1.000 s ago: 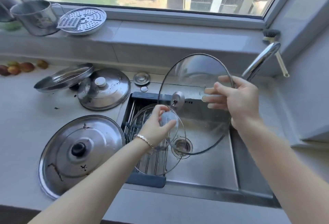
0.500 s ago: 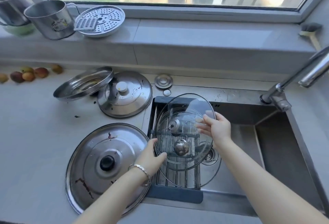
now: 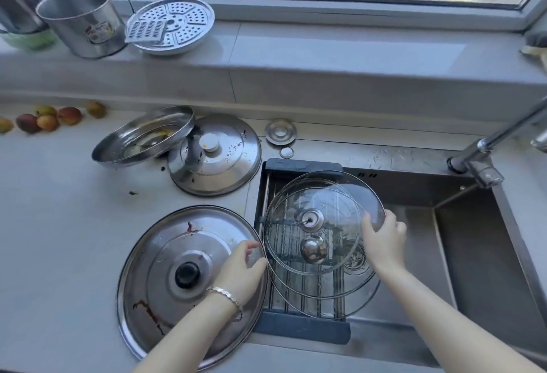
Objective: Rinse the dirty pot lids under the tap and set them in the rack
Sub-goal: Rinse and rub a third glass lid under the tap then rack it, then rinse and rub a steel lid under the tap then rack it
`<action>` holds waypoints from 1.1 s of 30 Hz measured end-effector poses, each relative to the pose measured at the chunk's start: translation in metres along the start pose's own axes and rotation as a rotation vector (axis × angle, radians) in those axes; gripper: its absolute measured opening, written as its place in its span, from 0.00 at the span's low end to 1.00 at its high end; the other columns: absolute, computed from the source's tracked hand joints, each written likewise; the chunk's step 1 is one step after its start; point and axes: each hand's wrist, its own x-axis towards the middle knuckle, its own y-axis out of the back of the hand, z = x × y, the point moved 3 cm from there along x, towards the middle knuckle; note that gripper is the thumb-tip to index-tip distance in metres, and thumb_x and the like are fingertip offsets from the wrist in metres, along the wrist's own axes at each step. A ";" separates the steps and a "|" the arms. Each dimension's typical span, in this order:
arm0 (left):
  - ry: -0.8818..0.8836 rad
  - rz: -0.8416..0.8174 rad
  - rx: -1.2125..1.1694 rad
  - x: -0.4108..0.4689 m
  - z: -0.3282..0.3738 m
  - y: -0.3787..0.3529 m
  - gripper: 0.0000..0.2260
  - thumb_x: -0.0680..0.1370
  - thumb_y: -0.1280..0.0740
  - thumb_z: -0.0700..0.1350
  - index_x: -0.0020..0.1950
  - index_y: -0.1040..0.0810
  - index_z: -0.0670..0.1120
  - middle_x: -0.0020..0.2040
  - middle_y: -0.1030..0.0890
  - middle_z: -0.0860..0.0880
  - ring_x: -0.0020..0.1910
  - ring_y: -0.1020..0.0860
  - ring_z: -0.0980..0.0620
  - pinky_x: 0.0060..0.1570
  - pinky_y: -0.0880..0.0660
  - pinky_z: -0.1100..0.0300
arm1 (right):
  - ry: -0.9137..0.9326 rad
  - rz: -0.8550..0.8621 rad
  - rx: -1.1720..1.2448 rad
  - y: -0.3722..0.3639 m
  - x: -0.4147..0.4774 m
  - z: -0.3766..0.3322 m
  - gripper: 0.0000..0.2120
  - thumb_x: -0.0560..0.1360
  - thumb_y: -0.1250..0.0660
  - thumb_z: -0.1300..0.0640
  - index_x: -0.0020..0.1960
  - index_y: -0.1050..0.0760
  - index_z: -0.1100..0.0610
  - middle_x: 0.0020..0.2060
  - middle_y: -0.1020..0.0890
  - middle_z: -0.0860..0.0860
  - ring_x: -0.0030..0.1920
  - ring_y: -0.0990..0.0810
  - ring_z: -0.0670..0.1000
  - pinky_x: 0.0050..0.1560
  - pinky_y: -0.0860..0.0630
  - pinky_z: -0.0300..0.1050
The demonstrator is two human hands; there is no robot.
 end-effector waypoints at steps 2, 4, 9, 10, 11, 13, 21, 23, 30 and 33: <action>-0.002 0.004 -0.001 -0.001 -0.002 0.003 0.15 0.76 0.37 0.46 0.63 0.30 0.50 0.65 0.27 0.46 0.64 0.29 0.52 0.59 0.36 0.62 | -0.038 -0.071 -0.112 0.003 0.004 -0.004 0.26 0.78 0.46 0.45 0.67 0.39 0.63 0.61 0.29 0.63 0.59 0.28 0.62 0.53 0.32 0.52; -0.007 0.004 0.023 -0.003 -0.003 0.006 0.15 0.76 0.38 0.45 0.63 0.30 0.49 0.65 0.27 0.46 0.64 0.29 0.51 0.61 0.35 0.61 | -0.086 -0.160 -0.310 0.009 0.008 -0.014 0.26 0.78 0.48 0.45 0.65 0.40 0.65 0.60 0.28 0.65 0.58 0.28 0.63 0.52 0.32 0.51; -0.072 0.069 0.268 -0.012 -0.008 0.022 0.13 0.76 0.39 0.44 0.60 0.27 0.46 0.61 0.24 0.47 0.60 0.27 0.51 0.58 0.32 0.61 | 0.326 -0.133 -0.711 0.020 -0.003 -0.055 0.26 0.75 0.39 0.49 0.68 0.38 0.60 0.65 0.33 0.60 0.64 0.36 0.61 0.60 0.34 0.52; -0.082 0.115 0.414 -0.013 -0.011 0.030 0.13 0.76 0.39 0.45 0.60 0.27 0.47 0.60 0.25 0.47 0.59 0.27 0.50 0.56 0.31 0.60 | 0.409 -0.186 -0.657 0.016 -0.011 -0.064 0.24 0.76 0.40 0.49 0.68 0.36 0.59 0.64 0.32 0.58 0.65 0.35 0.59 0.61 0.34 0.51; -0.085 0.173 0.623 -0.014 -0.014 0.039 0.14 0.77 0.40 0.47 0.61 0.28 0.48 0.60 0.26 0.48 0.60 0.28 0.49 0.55 0.31 0.58 | 0.457 -0.258 -0.582 0.011 -0.020 -0.072 0.22 0.76 0.41 0.50 0.67 0.34 0.57 0.64 0.31 0.57 0.64 0.34 0.57 0.60 0.33 0.50; -0.032 0.245 0.980 -0.014 -0.022 0.058 0.15 0.76 0.41 0.52 0.62 0.31 0.51 0.61 0.29 0.48 0.61 0.31 0.48 0.54 0.31 0.56 | 0.524 -0.391 -0.502 0.000 -0.041 -0.085 0.18 0.77 0.42 0.50 0.65 0.31 0.54 0.62 0.27 0.54 0.61 0.29 0.54 0.58 0.30 0.49; 0.161 0.123 0.844 -0.004 -0.051 0.086 0.20 0.74 0.39 0.54 0.63 0.32 0.49 0.58 0.26 0.44 0.55 0.24 0.44 0.48 0.28 0.57 | 0.672 -0.600 -0.486 -0.023 -0.089 -0.082 0.16 0.77 0.42 0.50 0.62 0.27 0.53 0.59 0.23 0.50 0.56 0.24 0.50 0.55 0.25 0.48; 0.111 0.188 0.840 -0.010 -0.042 0.088 0.19 0.72 0.37 0.54 0.60 0.30 0.47 0.55 0.25 0.43 0.53 0.23 0.43 0.46 0.29 0.58 | 0.657 -0.589 -0.443 -0.019 -0.090 -0.076 0.16 0.77 0.42 0.50 0.60 0.26 0.54 0.57 0.22 0.50 0.55 0.23 0.49 0.56 0.26 0.47; -0.239 0.328 0.628 -0.052 0.049 0.066 0.12 0.69 0.34 0.55 0.43 0.29 0.48 0.43 0.22 0.45 0.46 0.23 0.43 0.39 0.33 0.59 | 0.202 -0.672 0.106 0.015 -0.077 -0.068 0.23 0.77 0.45 0.39 0.58 0.26 0.56 0.50 0.20 0.55 0.52 0.20 0.53 0.52 0.23 0.47; -0.364 0.326 0.567 -0.065 0.094 0.038 0.13 0.69 0.34 0.55 0.43 0.27 0.47 0.42 0.21 0.45 0.46 0.23 0.44 0.40 0.33 0.58 | 0.013 -0.582 0.368 0.048 -0.064 -0.059 0.22 0.76 0.43 0.40 0.48 0.21 0.57 0.47 0.16 0.58 0.47 0.18 0.55 0.54 0.23 0.51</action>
